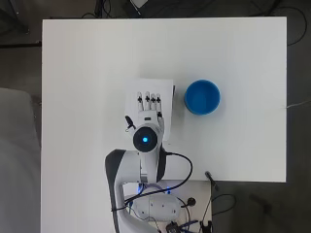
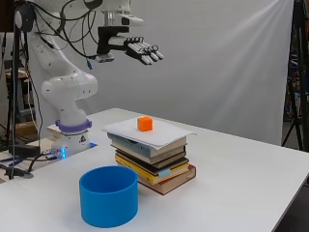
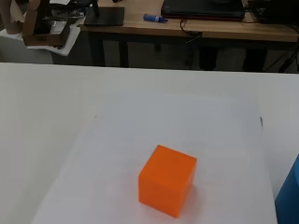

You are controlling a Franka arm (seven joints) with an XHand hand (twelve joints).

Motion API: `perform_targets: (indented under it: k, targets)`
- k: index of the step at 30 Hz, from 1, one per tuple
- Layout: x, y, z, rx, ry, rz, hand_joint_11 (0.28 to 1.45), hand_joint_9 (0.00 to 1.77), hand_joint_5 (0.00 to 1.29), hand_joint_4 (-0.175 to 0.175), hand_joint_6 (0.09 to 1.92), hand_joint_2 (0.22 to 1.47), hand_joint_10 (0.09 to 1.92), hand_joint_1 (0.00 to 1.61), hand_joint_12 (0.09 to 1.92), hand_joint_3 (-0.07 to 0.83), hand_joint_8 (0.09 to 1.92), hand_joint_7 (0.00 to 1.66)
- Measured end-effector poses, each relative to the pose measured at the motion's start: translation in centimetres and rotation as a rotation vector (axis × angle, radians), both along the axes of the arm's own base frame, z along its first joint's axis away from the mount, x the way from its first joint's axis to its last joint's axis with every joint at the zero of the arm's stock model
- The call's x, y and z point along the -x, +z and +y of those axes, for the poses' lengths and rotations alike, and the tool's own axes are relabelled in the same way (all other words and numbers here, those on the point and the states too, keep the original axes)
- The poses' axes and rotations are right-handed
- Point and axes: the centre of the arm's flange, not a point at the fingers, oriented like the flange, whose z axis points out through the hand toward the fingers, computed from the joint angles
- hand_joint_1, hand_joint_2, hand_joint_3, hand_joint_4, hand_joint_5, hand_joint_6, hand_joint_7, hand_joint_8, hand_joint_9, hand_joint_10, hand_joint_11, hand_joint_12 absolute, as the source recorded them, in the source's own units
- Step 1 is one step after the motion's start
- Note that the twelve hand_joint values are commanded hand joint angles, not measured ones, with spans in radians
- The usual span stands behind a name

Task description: Teleoperate dual arm-hand system to pick and place objects

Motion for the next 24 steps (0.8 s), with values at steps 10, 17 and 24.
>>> perform_targets:
  k: [10, 17, 24]
  targets:
    - [-1.1, -7.3, -4.9, 0.054, -0.048, -0.231, 0.48, 0.49, 0.28, 0.025, 0.09, 1.05, 0.09, 0.21, 0.09, -0.003, 0.09, 0.38]
    - [-2.1, -12.0, -7.2, -0.032, -0.009, -0.131, 0.46, 0.36, 0.13, 0.009, 0.09, 0.97, 0.09, 0.17, 0.09, -0.024, 0.09, 0.25]
    - [-2.2, -13.9, -7.2, -0.081, 0.042, -0.005, 0.45, 0.33, 0.09, 0.017, 0.09, 0.92, 0.09, 0.16, 0.09, -0.021, 0.09, 0.19]
